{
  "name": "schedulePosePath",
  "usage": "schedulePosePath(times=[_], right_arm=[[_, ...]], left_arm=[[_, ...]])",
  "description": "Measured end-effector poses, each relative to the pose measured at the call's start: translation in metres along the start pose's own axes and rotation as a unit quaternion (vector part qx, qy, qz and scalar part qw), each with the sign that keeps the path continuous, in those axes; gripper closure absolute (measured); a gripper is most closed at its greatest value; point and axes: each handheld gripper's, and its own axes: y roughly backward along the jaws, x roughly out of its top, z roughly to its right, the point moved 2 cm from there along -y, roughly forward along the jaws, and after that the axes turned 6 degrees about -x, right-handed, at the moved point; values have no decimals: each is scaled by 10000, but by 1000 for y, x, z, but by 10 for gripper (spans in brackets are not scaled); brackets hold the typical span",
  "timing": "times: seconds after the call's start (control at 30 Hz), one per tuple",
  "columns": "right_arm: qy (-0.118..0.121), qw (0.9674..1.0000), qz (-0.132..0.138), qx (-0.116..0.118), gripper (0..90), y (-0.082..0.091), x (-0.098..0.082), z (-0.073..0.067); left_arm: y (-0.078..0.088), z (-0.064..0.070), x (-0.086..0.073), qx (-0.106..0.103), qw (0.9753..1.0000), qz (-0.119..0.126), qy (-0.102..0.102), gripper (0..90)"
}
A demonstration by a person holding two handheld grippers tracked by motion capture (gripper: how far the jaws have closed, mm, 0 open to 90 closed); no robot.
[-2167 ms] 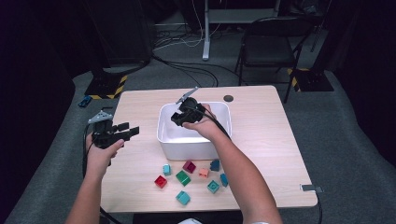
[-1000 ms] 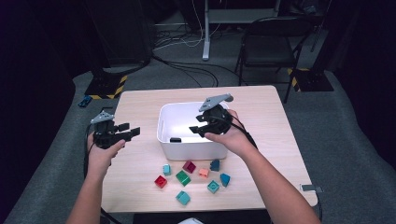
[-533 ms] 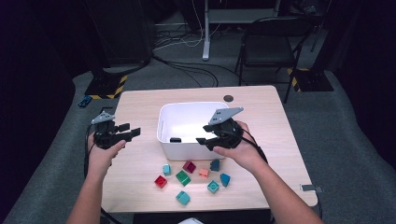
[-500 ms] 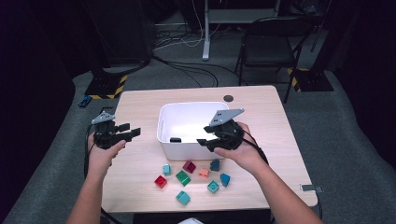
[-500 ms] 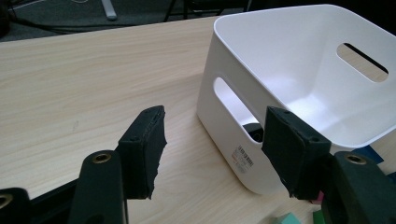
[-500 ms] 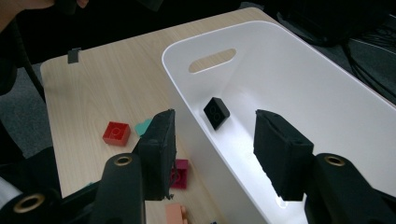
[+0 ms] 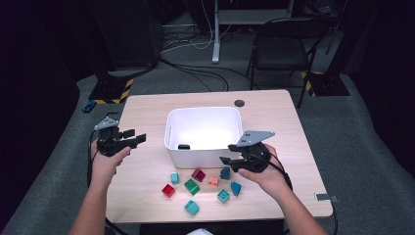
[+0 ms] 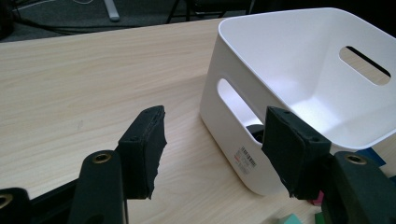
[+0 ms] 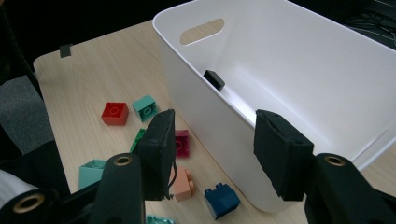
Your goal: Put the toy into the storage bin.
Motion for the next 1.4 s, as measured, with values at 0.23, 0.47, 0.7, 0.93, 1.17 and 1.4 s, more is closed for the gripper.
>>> schedulePosePath(times=[0.23, 0.47, 0.7, 0.93, 1.17, 1.4], right_arm=[[-2, 9999, -48, -134, 480, 0, -18, -2], [-30, 9996, -156, -236, 474, -8, -42, -7], [-180, 9989, -192, -376, 477, -18, -62, -9], [-337, 9981, -365, -353, 476, -28, -77, -6], [-398, 9974, -541, -243, 471, -37, -97, -6], [-289, 9970, -692, -201, 465, -41, -110, -8]], left_arm=[[-1, 0, -1, 16, 10000, 0, -5, 389], [-1, 0, -1, 23, 10000, -1, -6, 387], [0, 0, -1, 23, 10000, -9, -10, 386], [1, -1, 0, 31, 10000, 9, -7, 385], [-1, 0, -1, 30, 10000, -21, -4, 385], [-3, 0, -2, 38, 10000, -46, -3, 385]])
